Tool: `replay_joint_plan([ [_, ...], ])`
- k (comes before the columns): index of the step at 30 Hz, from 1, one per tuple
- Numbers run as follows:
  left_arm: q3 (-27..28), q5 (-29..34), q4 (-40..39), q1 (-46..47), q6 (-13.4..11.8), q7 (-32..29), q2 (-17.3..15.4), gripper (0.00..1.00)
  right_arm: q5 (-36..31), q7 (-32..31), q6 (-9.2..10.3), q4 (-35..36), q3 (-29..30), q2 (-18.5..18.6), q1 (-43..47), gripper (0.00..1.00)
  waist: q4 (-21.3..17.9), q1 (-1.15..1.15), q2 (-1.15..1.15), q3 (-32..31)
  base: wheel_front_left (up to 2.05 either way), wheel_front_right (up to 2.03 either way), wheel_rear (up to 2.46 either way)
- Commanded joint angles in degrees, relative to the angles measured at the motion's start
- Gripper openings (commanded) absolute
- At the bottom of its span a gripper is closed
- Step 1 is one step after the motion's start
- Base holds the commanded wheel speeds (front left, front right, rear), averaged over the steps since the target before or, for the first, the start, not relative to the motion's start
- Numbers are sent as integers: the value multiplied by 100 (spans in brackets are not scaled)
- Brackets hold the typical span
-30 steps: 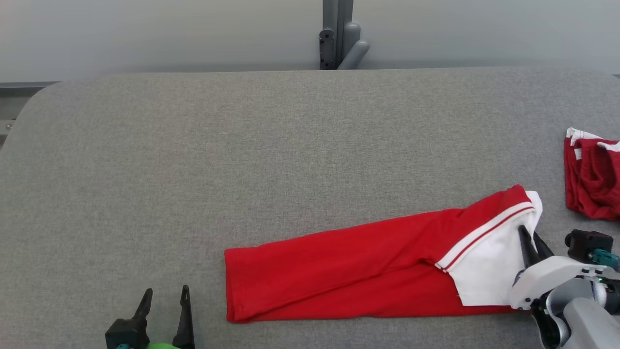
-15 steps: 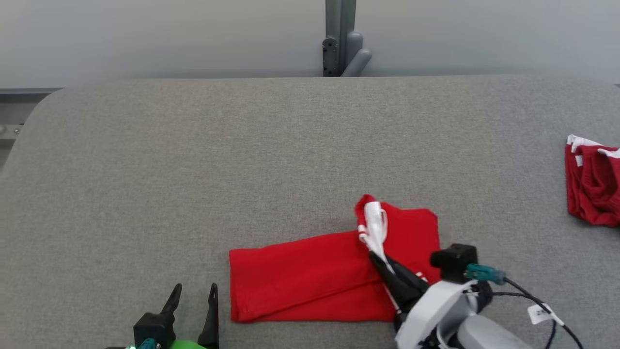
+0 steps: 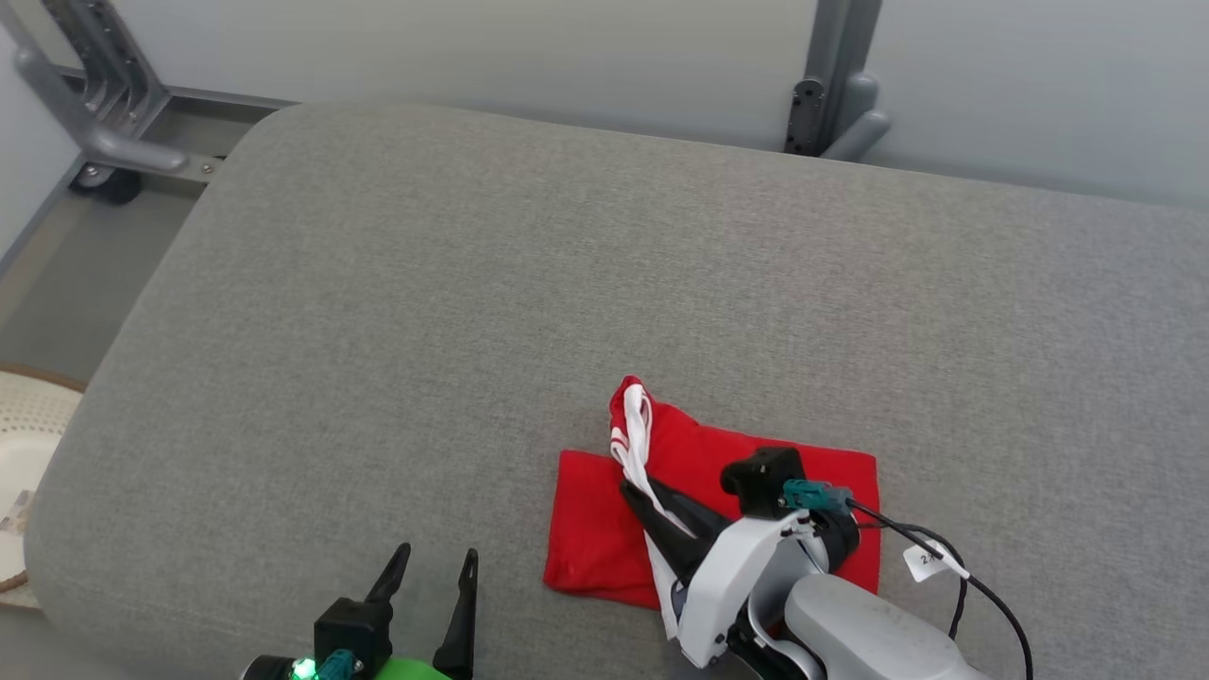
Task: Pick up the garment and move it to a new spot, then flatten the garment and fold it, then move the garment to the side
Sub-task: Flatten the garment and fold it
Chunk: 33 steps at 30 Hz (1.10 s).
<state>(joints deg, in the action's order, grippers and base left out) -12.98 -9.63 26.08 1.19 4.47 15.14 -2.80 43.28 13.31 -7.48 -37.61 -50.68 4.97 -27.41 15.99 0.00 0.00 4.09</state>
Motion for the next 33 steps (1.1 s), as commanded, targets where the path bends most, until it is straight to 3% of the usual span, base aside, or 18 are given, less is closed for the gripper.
replay_joint_plan([
  [1,20,-6,3,36,-57,-6,-24,100,-18,86,-1,-114,-15,-51,-132,100,413,0,0,48,0,0,0],
  [7,193,15,-76,-14,-174,-5,-20,100,-157,187,0,-417,353,-100,-293,100,286,0,0,48,0,0,0],
  [18,514,86,-275,-47,-163,-5,-22,100,-1420,187,0,171,2524,240,831,100,-622,0,0,-84,0,0,0],
  [27,779,30,-293,-83,-196,-6,-22,100,-2277,187,0,745,3597,289,1714,100,-1373,0,0,-166,0,0,0],
  [33,945,27,-300,-68,-210,-6,-23,100,-2630,189,0,1095,4015,221,1926,100,-1639,0,0,-182,0,0,0],
])
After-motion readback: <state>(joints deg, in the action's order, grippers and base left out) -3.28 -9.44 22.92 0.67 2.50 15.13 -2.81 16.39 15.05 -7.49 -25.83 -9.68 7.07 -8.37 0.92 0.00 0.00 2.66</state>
